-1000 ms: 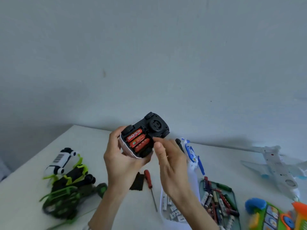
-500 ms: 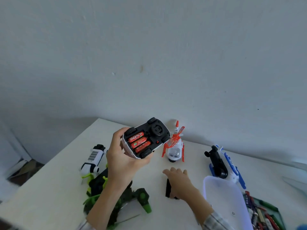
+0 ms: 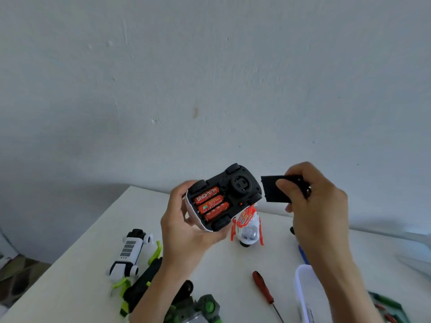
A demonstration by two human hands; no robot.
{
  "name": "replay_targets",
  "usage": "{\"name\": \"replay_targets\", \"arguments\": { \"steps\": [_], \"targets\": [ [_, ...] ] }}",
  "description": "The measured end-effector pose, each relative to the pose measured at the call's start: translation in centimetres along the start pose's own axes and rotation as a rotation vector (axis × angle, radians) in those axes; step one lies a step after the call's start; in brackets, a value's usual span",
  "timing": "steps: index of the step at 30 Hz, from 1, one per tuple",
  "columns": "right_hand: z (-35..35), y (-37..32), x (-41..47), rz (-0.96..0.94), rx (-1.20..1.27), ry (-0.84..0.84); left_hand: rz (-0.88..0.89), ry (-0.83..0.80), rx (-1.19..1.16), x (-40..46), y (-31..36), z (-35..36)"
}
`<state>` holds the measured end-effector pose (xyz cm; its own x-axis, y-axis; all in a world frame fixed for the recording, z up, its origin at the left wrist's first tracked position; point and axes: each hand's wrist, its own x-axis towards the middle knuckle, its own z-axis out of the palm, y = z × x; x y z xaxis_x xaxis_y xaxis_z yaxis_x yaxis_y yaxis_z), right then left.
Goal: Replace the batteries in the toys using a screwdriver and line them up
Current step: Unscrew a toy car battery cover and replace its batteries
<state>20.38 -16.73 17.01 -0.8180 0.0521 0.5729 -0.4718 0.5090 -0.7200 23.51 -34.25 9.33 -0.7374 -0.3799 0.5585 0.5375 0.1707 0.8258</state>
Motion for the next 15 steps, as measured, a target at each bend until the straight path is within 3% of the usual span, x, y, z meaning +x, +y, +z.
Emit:
{"name": "replay_targets", "arguments": {
  "steps": [2,5,7,15],
  "targets": [
    [0.0,-1.5,0.5,-0.051,0.069,0.009,0.025,-0.017,-0.017,0.6,0.3,0.5],
    [0.9,-3.0,0.9,-0.038,0.252,-0.150,0.065,-0.033,-0.007,1.4,0.6,1.1],
    [1.4,-3.4,0.6,-0.044,0.243,-0.235,0.087,-0.035,0.004,1.7,0.7,1.4],
    [1.8,-3.9,0.1,-0.009,0.330,-0.257,0.160,-0.019,0.029,2.0,1.6,1.6]
  ]
}}
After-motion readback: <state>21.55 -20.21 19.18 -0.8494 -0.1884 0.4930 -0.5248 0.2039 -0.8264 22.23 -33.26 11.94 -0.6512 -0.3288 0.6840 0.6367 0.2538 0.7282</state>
